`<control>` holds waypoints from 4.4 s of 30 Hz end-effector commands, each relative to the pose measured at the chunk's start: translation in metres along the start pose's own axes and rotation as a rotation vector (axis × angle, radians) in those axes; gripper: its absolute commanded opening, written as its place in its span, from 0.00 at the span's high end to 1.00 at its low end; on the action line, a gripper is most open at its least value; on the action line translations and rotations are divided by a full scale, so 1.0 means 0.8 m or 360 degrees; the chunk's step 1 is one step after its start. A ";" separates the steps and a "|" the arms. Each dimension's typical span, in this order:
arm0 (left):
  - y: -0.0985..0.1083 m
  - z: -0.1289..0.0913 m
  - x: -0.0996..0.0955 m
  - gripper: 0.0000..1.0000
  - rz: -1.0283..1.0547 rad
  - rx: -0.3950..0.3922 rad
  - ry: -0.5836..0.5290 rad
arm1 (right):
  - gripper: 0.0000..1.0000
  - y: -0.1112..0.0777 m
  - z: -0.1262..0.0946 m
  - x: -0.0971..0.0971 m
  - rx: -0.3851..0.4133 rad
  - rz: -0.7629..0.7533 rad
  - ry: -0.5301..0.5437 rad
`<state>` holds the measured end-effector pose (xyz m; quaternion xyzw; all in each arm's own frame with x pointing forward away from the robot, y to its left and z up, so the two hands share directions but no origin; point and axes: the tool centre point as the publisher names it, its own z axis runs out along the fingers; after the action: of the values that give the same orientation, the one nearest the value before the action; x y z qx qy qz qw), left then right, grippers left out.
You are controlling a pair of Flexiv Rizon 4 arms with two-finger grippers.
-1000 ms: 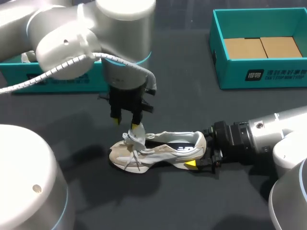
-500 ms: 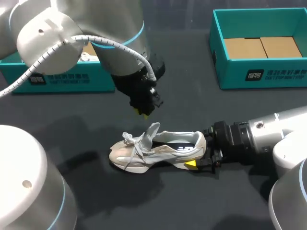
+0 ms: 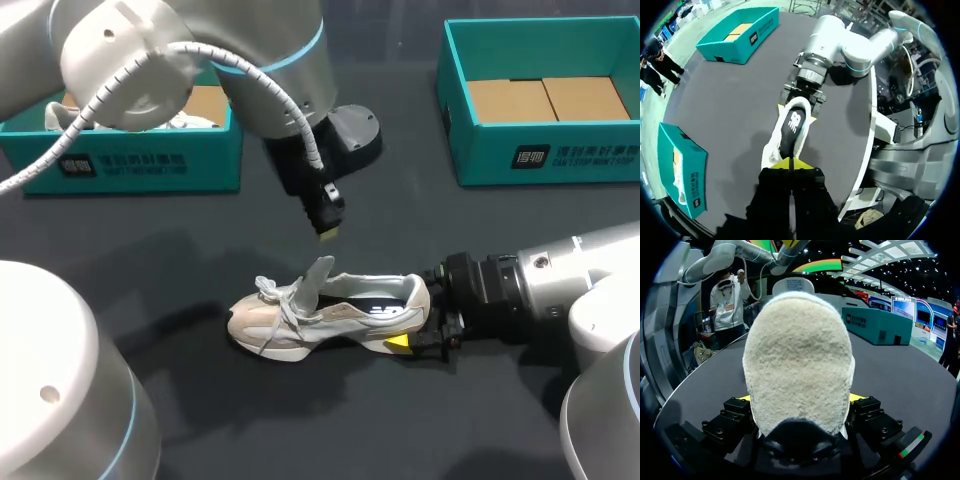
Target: Take the shoe out of the shoebox, open the shoe tongue, remove and reinsert the insole, then place the shoe into the shoebox
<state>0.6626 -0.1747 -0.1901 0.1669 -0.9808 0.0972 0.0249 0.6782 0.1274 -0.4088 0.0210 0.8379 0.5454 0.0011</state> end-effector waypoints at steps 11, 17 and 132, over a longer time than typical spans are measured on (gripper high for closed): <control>-0.027 0.069 0.009 1.00 0.0595 0.0013 0.0212 | 1.00 -0.001 0.000 0.002 0.0006 0.0000 -0.0002; -0.027 0.069 0.009 1.00 0.0595 0.0013 0.0212 | 1.00 -0.001 0.000 0.002 0.0006 0.0000 -0.0002; 0.030 0.203 -0.025 1.00 0.0583 0.0156 0.0239 | 1.00 -0.001 0.000 0.002 0.0006 0.0000 -0.0002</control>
<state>0.6706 -0.2082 -0.3669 -0.0182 -0.9909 0.1165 0.0644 0.6788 0.1273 -0.4086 0.0210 0.8376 0.5458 0.0011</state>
